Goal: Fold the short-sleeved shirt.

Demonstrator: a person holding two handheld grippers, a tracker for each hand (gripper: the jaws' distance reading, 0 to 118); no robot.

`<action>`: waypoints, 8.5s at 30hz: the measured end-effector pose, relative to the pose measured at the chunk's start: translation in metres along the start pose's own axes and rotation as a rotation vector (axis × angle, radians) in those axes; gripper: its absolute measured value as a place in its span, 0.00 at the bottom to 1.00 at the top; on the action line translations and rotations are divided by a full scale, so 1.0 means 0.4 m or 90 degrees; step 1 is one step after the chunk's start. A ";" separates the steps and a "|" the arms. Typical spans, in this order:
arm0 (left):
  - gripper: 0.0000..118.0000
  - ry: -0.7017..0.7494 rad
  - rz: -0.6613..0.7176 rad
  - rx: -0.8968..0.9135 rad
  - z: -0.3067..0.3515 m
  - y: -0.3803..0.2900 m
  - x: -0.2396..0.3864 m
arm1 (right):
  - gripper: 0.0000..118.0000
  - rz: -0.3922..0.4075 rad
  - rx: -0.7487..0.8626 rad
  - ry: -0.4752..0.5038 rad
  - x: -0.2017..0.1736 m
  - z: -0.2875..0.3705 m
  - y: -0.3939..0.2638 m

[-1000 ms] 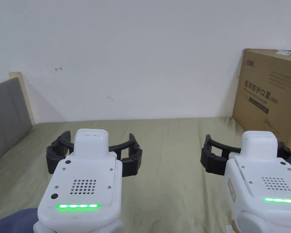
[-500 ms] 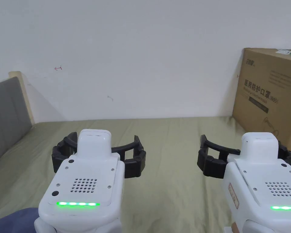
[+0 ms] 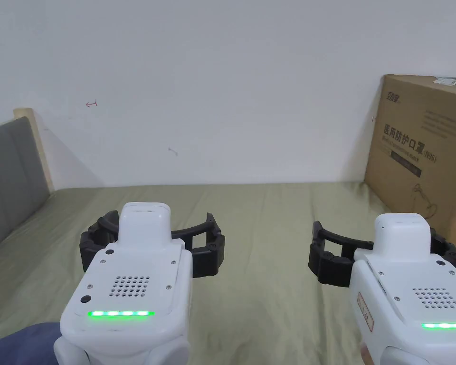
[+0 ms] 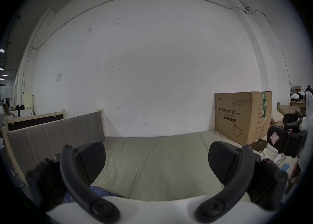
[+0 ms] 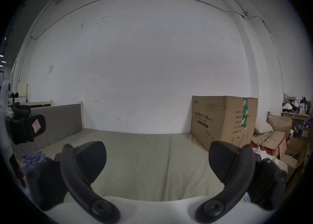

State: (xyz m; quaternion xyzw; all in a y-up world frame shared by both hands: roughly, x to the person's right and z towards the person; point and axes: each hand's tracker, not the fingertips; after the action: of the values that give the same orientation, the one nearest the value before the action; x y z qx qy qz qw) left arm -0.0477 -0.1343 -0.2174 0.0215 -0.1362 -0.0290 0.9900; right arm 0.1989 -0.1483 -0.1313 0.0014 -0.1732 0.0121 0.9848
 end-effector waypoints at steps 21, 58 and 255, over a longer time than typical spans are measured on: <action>0.00 -0.022 -0.006 -0.044 0.002 -0.025 -0.008 | 0.02 -0.037 -0.026 0.018 0.032 0.001 -0.008; 0.76 0.116 0.234 -0.653 -0.143 -0.487 -0.919 | 0.01 0.028 -0.250 0.331 -0.397 -0.174 -0.145; 0.04 0.003 0.032 -0.125 -0.830 0.493 -0.377 | 0.00 0.016 -0.091 -0.023 0.261 -0.866 0.752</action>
State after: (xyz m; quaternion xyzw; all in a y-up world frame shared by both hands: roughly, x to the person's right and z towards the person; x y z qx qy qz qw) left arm -0.0926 0.0833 -0.5675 -0.0792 -0.1312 -0.0177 0.9880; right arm 0.4078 0.1572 -0.4216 -0.0711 -0.1910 0.0121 0.9789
